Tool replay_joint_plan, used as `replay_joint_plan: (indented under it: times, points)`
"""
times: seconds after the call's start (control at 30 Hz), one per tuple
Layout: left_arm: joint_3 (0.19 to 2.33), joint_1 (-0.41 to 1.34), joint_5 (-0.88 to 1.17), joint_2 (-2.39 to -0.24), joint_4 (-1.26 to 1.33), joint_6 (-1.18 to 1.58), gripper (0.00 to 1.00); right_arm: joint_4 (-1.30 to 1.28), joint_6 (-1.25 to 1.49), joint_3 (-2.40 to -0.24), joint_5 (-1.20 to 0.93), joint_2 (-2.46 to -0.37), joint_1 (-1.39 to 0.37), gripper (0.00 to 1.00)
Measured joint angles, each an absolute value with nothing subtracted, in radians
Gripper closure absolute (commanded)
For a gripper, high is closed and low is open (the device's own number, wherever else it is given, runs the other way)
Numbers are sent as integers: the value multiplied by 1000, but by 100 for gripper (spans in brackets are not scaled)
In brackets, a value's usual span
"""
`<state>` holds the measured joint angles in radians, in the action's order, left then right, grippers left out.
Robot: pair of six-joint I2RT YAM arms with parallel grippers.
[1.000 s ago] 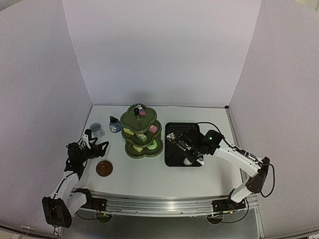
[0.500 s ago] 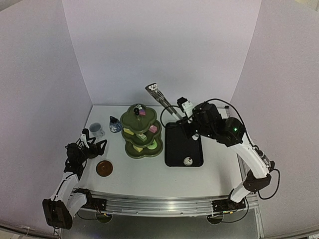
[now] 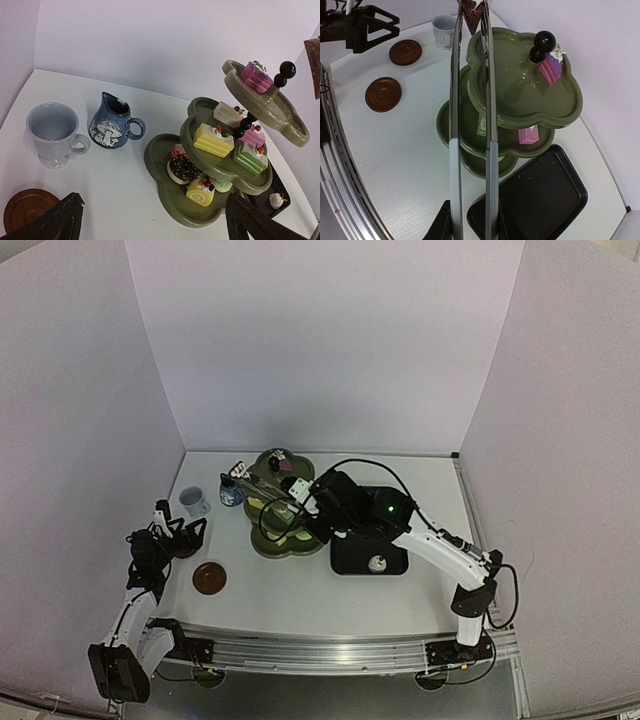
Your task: Serve the afternoon tea
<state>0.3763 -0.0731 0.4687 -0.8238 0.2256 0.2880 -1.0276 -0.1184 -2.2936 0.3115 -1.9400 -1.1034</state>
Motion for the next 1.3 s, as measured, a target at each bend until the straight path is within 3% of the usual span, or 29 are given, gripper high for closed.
replay_joint_plan:
  times: [0.53, 0.63, 0.83, 1.3]
  points:
    - [376, -80, 468, -824, 226, 294, 0, -1116, -132, -2295, 422, -2005, -1097, 100]
    - [376, -80, 468, -824, 225, 297, 0, -1117, -131, -2295, 427, -2008, -1097, 94]
    - [376, -83, 468, -824, 226, 302, 0, -1117, -128, -2295, 448, -2012, -1097, 72]
    - [364, -86, 467, -823, 218, 313, 0, -1123, -101, -2369, 471, -2030, -1097, 66]
